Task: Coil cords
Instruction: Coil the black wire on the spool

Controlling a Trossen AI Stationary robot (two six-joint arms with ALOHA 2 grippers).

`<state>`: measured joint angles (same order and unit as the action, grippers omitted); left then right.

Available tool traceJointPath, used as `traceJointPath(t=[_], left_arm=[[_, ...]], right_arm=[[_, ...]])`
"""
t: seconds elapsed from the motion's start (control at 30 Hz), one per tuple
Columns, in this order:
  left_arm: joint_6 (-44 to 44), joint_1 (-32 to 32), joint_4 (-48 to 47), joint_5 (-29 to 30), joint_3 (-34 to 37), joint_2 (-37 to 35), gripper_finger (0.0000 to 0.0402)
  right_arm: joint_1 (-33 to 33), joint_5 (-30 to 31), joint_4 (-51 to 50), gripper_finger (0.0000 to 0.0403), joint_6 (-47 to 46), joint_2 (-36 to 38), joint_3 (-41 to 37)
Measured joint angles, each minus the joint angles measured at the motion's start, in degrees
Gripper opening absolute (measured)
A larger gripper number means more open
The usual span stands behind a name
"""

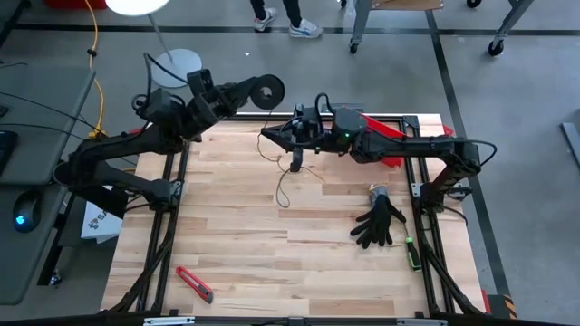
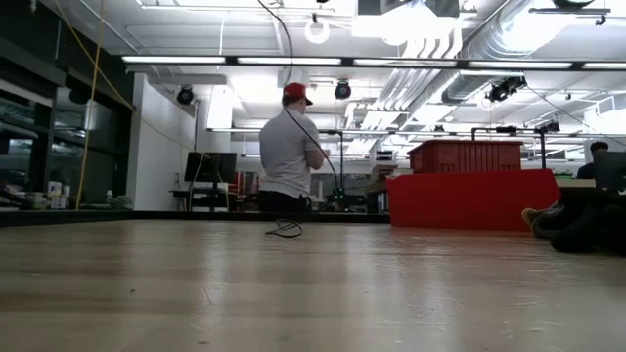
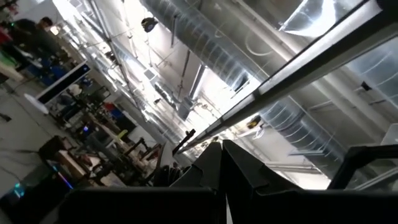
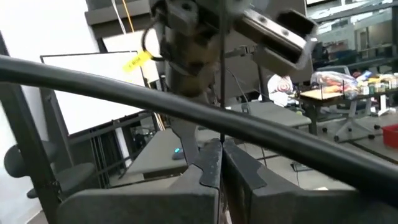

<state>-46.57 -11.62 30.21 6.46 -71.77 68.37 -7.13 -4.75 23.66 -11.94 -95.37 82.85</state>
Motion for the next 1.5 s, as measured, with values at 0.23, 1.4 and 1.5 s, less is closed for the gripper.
traceJointPath(t=[0.23, 1.4, 1.5], left_arm=[[1.9, 0.0, -1.9, 0.1, 0.0, -2.0, 0.0003], [-21.3, -1.7, -0.5, 6.3, 0.0, 0.7, 0.0001], [-24.0, -1.7, 1.4, 6.1, 0.0, 2.1, 0.0000]], right_arm=[[-1.5, -1.4, -1.3, 0.0000, 0.4, 0.1, 0.0], [-1.9, -7.3, 17.9, 0.0000, -2.8, -2.2, 0.0], [-1.7, -7.3, 20.4, 0.0000, -4.4, -3.4, 0.0]])
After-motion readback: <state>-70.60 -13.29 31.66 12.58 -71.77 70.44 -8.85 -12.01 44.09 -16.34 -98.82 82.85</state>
